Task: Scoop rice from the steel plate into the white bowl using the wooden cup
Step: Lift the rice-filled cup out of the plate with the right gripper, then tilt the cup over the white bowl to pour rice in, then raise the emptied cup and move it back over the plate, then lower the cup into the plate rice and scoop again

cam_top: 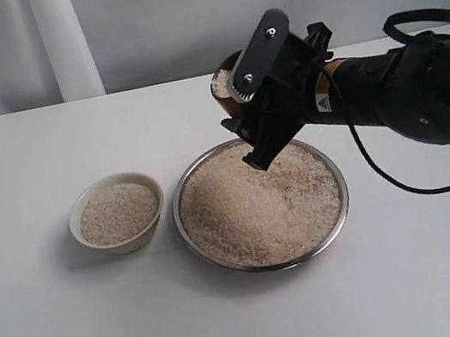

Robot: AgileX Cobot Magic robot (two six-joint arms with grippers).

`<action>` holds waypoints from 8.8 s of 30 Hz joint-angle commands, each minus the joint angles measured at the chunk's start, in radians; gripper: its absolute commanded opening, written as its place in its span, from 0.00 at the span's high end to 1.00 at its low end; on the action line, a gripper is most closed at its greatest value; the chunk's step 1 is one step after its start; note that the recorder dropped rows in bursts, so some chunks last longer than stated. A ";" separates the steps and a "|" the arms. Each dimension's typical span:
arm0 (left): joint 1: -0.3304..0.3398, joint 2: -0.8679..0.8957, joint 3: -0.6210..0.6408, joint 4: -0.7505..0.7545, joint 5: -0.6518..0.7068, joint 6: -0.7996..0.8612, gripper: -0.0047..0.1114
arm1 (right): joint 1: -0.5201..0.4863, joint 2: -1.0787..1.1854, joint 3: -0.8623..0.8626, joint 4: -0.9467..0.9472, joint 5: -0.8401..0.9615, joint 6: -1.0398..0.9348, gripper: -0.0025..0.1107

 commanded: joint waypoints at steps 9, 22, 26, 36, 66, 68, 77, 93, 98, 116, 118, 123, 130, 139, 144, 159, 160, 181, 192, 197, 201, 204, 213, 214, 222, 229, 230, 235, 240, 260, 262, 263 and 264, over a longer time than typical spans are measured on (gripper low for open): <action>-0.005 0.001 0.002 -0.005 -0.003 -0.005 0.96 | 0.119 0.023 -0.189 0.015 0.181 -0.006 0.98; -0.005 0.001 0.002 -0.005 -0.003 -0.005 0.96 | 0.274 0.343 -0.610 -0.034 0.458 -0.047 0.98; -0.005 0.001 0.002 -0.005 -0.003 -0.005 0.96 | 0.309 0.435 -0.725 -0.102 0.565 -0.057 0.98; -0.005 0.001 0.002 -0.005 -0.003 -0.005 0.96 | 0.366 0.528 -0.784 -0.284 0.664 -0.061 0.98; -0.005 0.001 0.002 -0.005 -0.003 -0.005 0.96 | 0.462 0.587 -0.787 -0.835 0.909 -0.099 0.98; -0.005 0.001 0.002 -0.005 -0.003 -0.005 0.96 | 0.470 0.587 -0.787 -0.848 0.915 -0.099 0.98; -0.005 0.001 0.002 -0.005 -0.003 -0.005 0.96 | 0.473 0.587 -0.789 -0.943 1.019 -0.185 0.98; -0.005 0.001 0.002 -0.005 -0.003 -0.005 0.96 | 0.533 0.587 -0.789 -1.043 1.026 -0.289 0.98; -0.005 0.001 0.002 -0.005 -0.003 -0.005 0.96 | 0.551 0.587 -0.789 -1.119 1.038 -0.289 0.98; -0.005 0.001 0.002 -0.005 -0.003 -0.005 0.96 | 0.551 0.578 -0.789 -1.080 1.046 -0.144 0.98; -0.005 0.001 0.002 -0.005 -0.003 -0.005 0.96 | 0.547 0.554 -0.789 -1.035 1.026 -0.061 0.98; -0.005 0.001 0.002 -0.005 -0.003 -0.005 0.96 | 0.504 0.444 -0.789 -0.734 0.970 -0.044 0.98; -0.005 0.001 0.002 -0.005 -0.003 -0.005 0.96 | 0.344 0.261 -0.789 -0.300 1.040 -0.253 0.98; -0.005 0.001 0.002 -0.005 -0.003 -0.005 0.96 | 0.204 0.213 -0.789 -0.187 1.356 -0.416 0.98; -0.005 0.001 0.002 -0.005 -0.003 -0.005 0.96 | 0.191 0.238 -0.789 -0.172 1.322 -0.406 0.98; -0.005 0.001 0.002 -0.005 -0.003 -0.005 0.96 | 0.193 0.401 -0.619 -0.395 1.261 -0.353 0.98; -0.005 0.001 0.002 -0.005 -0.003 -0.005 0.96 | 0.193 0.401 -0.608 -0.418 1.259 -0.353 0.98; -0.005 0.001 0.002 -0.005 -0.003 -0.005 0.96 | 0.216 0.416 -0.503 -0.650 1.195 -0.225 0.98; -0.005 0.001 0.002 -0.005 -0.003 -0.005 0.96 | 0.214 0.510 -0.503 -0.683 1.205 -0.214 0.98; -0.005 0.001 0.002 -0.005 -0.003 -0.005 0.96 | 0.214 0.517 -0.503 -0.645 1.163 -0.214 0.98; -0.005 0.001 0.002 -0.005 -0.003 -0.005 0.96 | 0.214 0.517 -0.503 -0.604 1.125 -0.218 0.98; -0.005 0.001 0.002 -0.005 -0.003 -0.005 0.96 | 0.214 0.517 -0.503 -0.572 1.110 -0.233 0.98; -0.005 0.001 0.002 -0.005 -0.003 -0.005 0.96 | 0.214 0.517 -0.503 -0.431 1.045 -0.293 0.98; -0.005 0.001 0.002 -0.005 -0.003 -0.005 0.96 | 0.214 0.517 -0.503 -0.427 1.045 -0.293 0.98; -0.005 0.001 0.002 -0.005 -0.003 -0.005 0.96 | 0.214 0.517 -0.503 -0.267 0.997 -0.376 0.98; -0.005 0.001 0.002 -0.005 -0.003 -0.005 0.96 | 0.214 0.517 -0.503 -0.230 0.989 -0.383 0.98; -0.005 0.001 0.002 -0.005 -0.003 -0.005 0.96 | 0.214 0.517 -0.503 -0.218 0.984 -0.386 0.98; -0.005 0.001 0.002 -0.005 -0.003 -0.005 0.96 | 0.214 0.517 -0.503 -0.129 0.963 -0.442 0.98; -0.005 0.001 0.002 -0.005 -0.003 -0.005 0.96 | 0.212 0.517 -0.503 -0.098 0.967 -0.443 0.98; -0.005 0.001 0.002 -0.005 -0.003 -0.005 0.96 | 0.154 0.515 -0.359 0.063 0.724 -0.431 0.98; -0.005 0.001 0.002 -0.005 -0.003 -0.005 0.96 | 0.143 0.515 -0.359 0.063 0.720 -0.412 0.98; -0.005 0.001 0.002 -0.005 -0.003 -0.005 0.96 | 0.133 0.515 -0.359 0.066 0.722 -0.402 0.98; -0.005 0.001 0.002 -0.005 -0.003 -0.005 0.96 | 0.121 0.515 -0.352 0.091 0.716 -0.404 0.98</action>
